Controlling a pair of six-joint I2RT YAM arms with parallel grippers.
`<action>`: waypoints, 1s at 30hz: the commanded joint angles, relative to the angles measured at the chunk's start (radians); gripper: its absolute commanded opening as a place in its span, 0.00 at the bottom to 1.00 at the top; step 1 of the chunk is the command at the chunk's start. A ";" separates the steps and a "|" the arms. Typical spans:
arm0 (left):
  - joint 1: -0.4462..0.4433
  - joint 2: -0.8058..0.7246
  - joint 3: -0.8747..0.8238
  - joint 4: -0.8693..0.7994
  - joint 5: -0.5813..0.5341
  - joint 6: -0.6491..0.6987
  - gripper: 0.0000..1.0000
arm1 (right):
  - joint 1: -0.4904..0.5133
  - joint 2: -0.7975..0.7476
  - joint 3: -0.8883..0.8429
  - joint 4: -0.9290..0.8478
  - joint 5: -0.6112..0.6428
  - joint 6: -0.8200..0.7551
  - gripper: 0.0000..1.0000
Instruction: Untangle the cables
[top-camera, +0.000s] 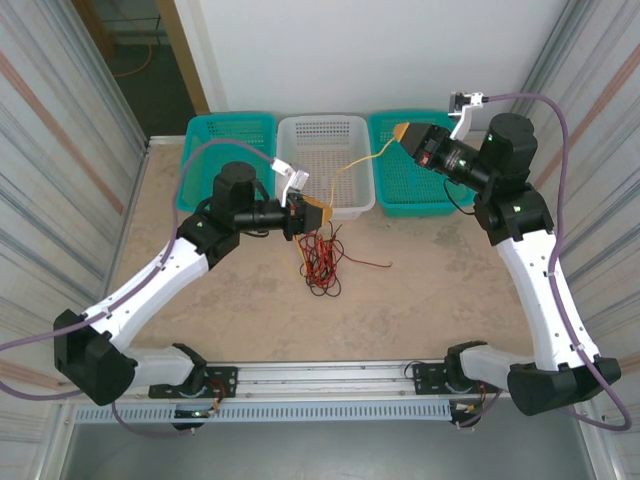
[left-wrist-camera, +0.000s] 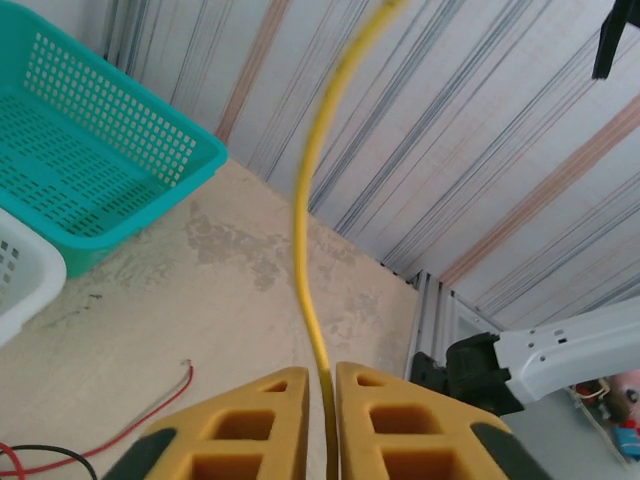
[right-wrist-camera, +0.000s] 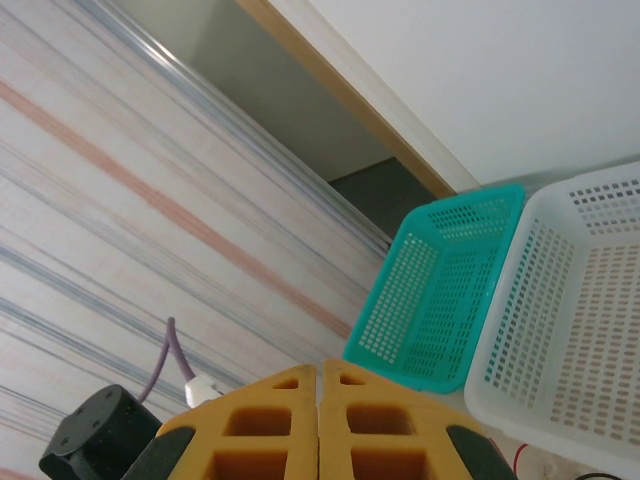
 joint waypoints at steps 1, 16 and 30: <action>-0.006 0.005 -0.001 0.026 0.020 -0.008 0.08 | 0.010 -0.005 -0.018 0.030 0.012 -0.021 0.00; 0.042 -0.063 -0.042 -0.041 -0.229 0.010 0.00 | -0.011 -0.048 -0.047 -0.083 0.217 -0.043 0.91; 0.471 -0.023 0.131 -0.068 -0.544 -0.001 0.00 | -0.113 -0.145 -0.151 -0.153 0.238 -0.033 0.95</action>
